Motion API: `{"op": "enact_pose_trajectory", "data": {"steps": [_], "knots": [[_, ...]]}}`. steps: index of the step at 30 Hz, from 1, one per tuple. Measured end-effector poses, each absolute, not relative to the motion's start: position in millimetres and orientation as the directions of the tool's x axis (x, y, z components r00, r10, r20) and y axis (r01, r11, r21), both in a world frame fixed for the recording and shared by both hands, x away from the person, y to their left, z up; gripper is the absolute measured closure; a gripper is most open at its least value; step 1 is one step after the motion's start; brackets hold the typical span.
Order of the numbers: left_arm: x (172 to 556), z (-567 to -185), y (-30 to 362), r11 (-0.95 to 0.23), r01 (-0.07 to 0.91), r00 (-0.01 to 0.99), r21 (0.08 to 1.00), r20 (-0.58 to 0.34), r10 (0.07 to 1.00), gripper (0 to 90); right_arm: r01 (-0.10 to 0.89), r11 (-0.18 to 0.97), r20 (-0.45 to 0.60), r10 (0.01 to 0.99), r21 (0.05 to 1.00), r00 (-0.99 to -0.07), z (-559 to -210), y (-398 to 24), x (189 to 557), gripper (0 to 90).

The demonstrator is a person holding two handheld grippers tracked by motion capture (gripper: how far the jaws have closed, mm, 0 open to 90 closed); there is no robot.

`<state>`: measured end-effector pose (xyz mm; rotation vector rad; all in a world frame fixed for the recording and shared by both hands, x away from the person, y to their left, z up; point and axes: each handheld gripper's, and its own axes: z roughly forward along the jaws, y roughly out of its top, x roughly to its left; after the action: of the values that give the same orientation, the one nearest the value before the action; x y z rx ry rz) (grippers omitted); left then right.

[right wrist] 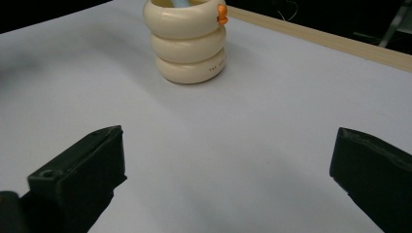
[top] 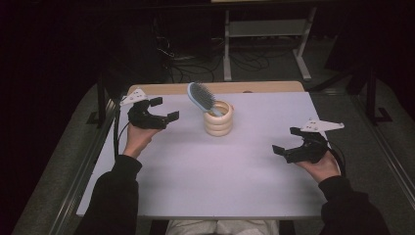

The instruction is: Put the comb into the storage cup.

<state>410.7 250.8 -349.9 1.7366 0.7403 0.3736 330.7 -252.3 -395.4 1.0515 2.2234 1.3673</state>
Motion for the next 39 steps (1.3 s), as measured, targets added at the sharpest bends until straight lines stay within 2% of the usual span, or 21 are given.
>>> {"op": "enact_pose_trajectory", "data": {"steps": [19, 32, 39], "knots": [[388, -364, 286, -0.101, 0.282, 0.721, 0.954, -0.141, 0.678, 0.0, 0.431, 0.257, 0.107, 0.744, 0.865, -0.659, -400, -261, 326, 0.0], [372, -368, 305, -0.108, 0.247, 0.717, 0.963, -0.107, 0.689, 0.0, 0.434, 0.263, 0.104, 0.746, 0.862, -0.658, -401, -261, 324, 0.0], [365, -369, 320, -0.078, 0.243, 0.701, 0.967, -0.120, 0.703, 0.0, 0.434, 0.264, 0.104, 0.745, 0.861, -0.659, -402, -261, 324, 0.0]]}}
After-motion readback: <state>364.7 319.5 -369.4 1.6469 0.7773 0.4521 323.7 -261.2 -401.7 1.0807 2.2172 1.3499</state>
